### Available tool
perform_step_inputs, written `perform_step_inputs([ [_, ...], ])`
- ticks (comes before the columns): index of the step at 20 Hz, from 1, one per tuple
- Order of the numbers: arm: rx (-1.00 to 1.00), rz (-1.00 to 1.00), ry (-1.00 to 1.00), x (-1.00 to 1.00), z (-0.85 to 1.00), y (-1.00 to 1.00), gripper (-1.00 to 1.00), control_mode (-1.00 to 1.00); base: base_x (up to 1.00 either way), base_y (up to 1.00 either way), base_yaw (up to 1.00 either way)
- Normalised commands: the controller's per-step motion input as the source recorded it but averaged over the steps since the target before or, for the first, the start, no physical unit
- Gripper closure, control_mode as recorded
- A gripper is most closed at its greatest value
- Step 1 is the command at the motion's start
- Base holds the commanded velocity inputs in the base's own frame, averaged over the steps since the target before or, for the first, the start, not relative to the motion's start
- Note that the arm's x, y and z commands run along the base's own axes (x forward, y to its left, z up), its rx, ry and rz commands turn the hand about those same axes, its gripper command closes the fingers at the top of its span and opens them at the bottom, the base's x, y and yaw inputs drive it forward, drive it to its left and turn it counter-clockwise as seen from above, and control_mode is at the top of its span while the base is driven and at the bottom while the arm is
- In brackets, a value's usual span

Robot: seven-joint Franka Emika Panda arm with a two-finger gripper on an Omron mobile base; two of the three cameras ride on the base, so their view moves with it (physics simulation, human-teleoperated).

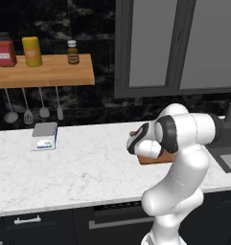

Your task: Pick up the sponge from the counter and clean the cutting board by briefly scrubbing or pressing down on the cutting board. Once finished, release the sponge.

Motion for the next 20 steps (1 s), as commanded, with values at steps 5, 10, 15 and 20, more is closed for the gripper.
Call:
perform_step_inputs([
  [5,0.0,0.0,0.0,-0.36,-0.44,-0.23,1.0,-1.0,0.0,0.0,0.0],
  [10,0.0,-0.02,0.0,-0.13,-0.44,-0.37,1.0,-1.0,0.0,0.0,0.0],
  [15,0.0,-0.08,-0.08,0.15,-0.5,-0.13,1.0,-1.0,0.0,0.0,0.0],
  [20,0.0,-0.07,-0.19,0.56,-0.43,-0.25,1.0,-1.0,0.0,0.0,0.0],
])
